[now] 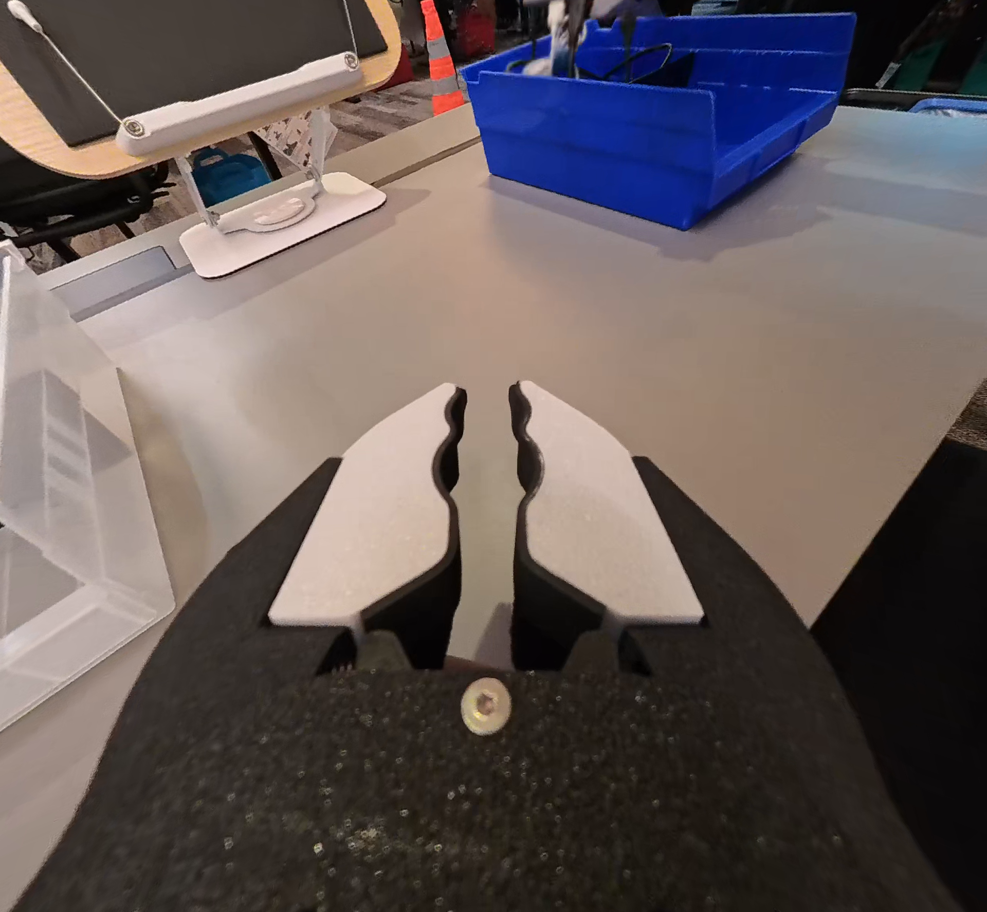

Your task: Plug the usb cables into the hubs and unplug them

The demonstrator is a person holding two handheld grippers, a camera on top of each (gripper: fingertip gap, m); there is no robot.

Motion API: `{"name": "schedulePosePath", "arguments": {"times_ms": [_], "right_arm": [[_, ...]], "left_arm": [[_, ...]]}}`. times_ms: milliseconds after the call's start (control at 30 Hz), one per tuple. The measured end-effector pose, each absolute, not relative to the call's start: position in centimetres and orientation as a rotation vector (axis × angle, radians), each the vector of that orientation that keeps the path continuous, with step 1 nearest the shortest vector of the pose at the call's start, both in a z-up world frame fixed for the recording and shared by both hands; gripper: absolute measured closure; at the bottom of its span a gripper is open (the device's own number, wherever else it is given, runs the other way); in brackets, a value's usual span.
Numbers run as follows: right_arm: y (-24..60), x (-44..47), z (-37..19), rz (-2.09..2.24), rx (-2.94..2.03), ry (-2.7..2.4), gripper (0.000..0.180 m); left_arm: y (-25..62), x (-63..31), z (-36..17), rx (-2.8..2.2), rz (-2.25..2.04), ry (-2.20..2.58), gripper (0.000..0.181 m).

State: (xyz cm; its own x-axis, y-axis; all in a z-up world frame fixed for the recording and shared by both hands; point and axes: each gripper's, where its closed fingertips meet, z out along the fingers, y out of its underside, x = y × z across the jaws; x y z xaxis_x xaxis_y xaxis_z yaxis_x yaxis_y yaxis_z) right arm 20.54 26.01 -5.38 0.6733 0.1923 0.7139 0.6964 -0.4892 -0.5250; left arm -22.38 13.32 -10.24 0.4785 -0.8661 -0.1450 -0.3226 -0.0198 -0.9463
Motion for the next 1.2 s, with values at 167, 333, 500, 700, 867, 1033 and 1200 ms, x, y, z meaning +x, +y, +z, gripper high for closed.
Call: {"name": "schedulePosePath", "arguments": {"times_ms": [167, 333, 500, 700, 867, 1033, 1200], "right_arm": [[25.9, 20.8, -10.2, -0.361, -2.361, -0.708, 0.144], [25.9, 22.8, -13.9, -0.203, -2.72, -0.85, 0.145], [26.4, 23.1, -16.5, -0.125, -2.88, -0.778, 0.145], [26.2, 22.9, -13.7, -0.112, -2.73, -0.636, 0.133], [23.8, 23.2, -5.8, -0.17, -2.485, -0.463, 0.13], [17.3, 19.5, -0.8, -0.195, -2.161, -0.214, 0.137], [9.9, 12.6, -6.6, 0.116, -1.951, 0.212, 0.139]], "left_arm": [[13.1, -22.0, -10.6, -1.601, -0.625, 1.068, 0.165], [12.6, -21.5, -10.8, -1.59, -0.625, 1.101, 0.165], [13.1, -22.0, -10.9, -1.608, -0.625, 1.084, 0.162], [15.1, -23.7, -10.5, -1.64, -0.62, 0.981, 0.154], [17.8, -26.5, -9.4, -1.677, -0.631, 0.845, 0.153], [21.5, -33.2, -7.1, -1.708, -0.588, 0.612, 0.153], [23.8, -41.6, -9.7, -1.903, -0.451, 0.447, 0.154]]}}
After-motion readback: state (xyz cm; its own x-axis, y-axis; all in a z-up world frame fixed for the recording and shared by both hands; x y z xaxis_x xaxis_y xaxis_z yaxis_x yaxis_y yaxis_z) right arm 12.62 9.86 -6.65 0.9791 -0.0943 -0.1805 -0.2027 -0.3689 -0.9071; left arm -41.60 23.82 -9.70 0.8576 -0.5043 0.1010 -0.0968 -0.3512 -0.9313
